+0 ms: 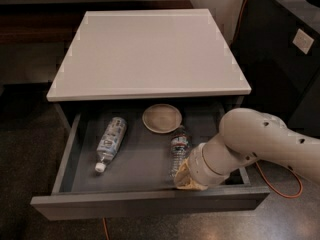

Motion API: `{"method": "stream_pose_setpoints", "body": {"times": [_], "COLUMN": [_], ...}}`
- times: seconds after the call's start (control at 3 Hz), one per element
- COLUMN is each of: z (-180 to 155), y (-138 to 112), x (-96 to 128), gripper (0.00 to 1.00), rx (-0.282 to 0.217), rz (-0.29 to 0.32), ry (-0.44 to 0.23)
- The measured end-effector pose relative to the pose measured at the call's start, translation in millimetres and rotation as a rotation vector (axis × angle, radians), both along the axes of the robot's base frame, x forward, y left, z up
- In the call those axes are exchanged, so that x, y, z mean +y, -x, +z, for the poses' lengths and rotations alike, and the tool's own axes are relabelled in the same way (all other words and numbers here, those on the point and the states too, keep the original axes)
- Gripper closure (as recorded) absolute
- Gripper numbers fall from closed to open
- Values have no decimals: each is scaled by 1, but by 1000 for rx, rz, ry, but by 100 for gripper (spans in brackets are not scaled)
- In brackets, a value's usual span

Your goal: Pick water bottle from top drawer and place on counter

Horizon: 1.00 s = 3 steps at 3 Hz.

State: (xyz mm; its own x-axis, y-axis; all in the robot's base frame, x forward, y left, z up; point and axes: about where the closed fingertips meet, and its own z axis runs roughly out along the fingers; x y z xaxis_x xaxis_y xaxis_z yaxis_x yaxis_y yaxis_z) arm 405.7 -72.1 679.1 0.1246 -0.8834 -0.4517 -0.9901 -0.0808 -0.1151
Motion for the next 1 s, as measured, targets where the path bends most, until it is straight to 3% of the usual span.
{"method": "stream_pose_setpoints", "body": {"times": [0.33, 1.0], "z": [9, 28], "y": [-14, -68], "x": [-1, -11], "gripper": [82, 20], "rx": [-30, -117], "rz": [13, 114], "ry": [11, 82]}}
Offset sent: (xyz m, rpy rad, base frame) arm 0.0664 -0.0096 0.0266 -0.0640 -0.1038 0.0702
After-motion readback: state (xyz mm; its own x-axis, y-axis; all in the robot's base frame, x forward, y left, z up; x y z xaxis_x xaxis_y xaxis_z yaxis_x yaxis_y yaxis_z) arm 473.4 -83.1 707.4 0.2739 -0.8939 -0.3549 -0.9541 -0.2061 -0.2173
